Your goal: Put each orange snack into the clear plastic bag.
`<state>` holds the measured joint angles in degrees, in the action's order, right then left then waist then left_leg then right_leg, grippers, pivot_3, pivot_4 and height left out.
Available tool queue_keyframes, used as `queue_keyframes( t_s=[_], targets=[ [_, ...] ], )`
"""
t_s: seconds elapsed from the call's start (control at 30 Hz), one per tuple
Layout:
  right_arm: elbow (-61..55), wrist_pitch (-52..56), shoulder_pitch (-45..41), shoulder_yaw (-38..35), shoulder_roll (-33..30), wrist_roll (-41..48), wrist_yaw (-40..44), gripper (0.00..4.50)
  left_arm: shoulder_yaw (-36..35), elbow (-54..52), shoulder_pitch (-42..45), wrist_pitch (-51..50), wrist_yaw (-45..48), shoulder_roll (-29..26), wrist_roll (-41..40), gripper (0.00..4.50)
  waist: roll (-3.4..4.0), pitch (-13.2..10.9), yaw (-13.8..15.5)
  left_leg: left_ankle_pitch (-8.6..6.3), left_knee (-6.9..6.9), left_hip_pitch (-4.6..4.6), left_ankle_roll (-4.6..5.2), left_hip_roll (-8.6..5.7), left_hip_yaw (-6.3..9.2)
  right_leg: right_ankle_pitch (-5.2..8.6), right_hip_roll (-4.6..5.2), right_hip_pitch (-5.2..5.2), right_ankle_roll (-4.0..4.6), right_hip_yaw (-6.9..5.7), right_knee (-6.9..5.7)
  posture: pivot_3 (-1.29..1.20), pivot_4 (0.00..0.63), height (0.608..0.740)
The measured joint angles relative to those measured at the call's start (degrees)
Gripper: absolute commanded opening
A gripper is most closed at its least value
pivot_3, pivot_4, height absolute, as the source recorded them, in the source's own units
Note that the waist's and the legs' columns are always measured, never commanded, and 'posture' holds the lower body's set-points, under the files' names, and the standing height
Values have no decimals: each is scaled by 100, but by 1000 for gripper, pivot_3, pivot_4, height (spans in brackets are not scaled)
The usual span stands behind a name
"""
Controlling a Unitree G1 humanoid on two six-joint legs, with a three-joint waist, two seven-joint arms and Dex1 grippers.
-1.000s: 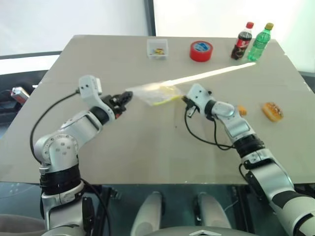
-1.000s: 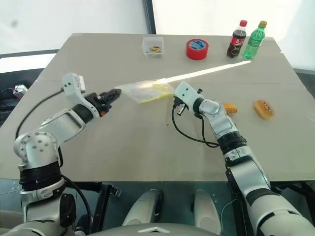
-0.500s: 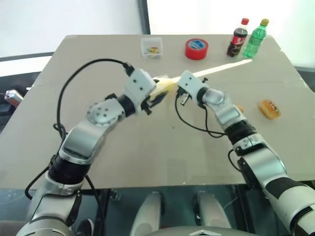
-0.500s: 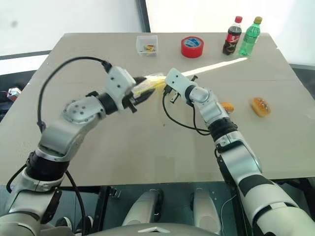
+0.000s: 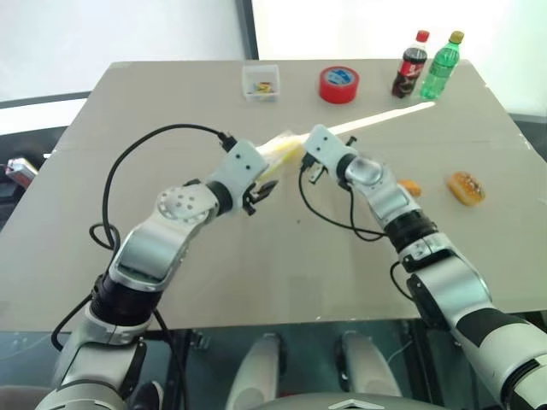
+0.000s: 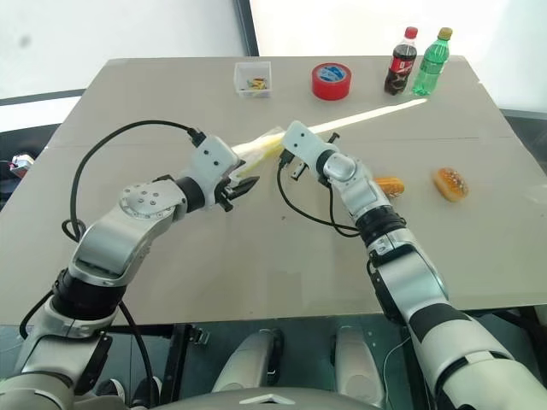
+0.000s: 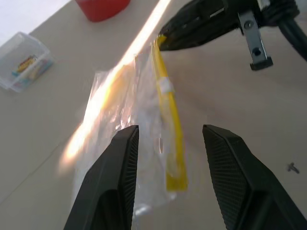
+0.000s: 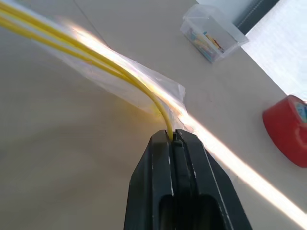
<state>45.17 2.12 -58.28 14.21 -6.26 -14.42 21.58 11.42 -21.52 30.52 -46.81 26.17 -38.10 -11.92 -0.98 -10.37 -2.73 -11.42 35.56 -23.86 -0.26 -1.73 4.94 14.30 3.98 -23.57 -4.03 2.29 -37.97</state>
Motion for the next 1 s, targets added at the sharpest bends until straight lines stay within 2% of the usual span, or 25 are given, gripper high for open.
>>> queue_keyframes(
  t_s=[0.3,0.73,0.83,0.87,0.97,1.0],
  targets=[
    [-334,291,140,45,555,-363,-1369,0,-23,-167,1,-316,-105,53,187,2222,0,0,17,3,0,1,-5,0,0,0,-1,-2,0,3,-3,0,150,740],
    [-871,515,362,162,663,-519,-1458,0,-186,-164,15,-398,-169,202,447,2222,0,0,16,3,1,1,-5,0,0,0,-1,-2,0,3,-5,0,150,740],
    [-891,515,363,186,662,-532,-1441,0,-186,-164,35,-401,-167,265,455,1489,0,0,14,3,1,1,-5,0,0,0,-1,-2,0,3,-5,0,150,740],
    [-894,514,366,198,659,-534,-1439,0,-186,-155,60,-397,-167,291,470,996,0,0,14,3,1,1,-5,0,0,0,-1,-2,0,3,-5,0,150,740],
    [-895,514,382,224,652,-535,-1436,0,-188,-155,127,-394,-169,351,505,40,0,0,16,3,2,1,-5,0,0,0,-1,-2,0,3,-5,0,150,740],
    [-895,514,389,233,653,-535,-1433,0,-188,-155,143,-395,-169,361,506,40,0,0,15,3,2,1,-5,0,0,0,-1,-2,0,3,-5,0,150,740]
  ],
)
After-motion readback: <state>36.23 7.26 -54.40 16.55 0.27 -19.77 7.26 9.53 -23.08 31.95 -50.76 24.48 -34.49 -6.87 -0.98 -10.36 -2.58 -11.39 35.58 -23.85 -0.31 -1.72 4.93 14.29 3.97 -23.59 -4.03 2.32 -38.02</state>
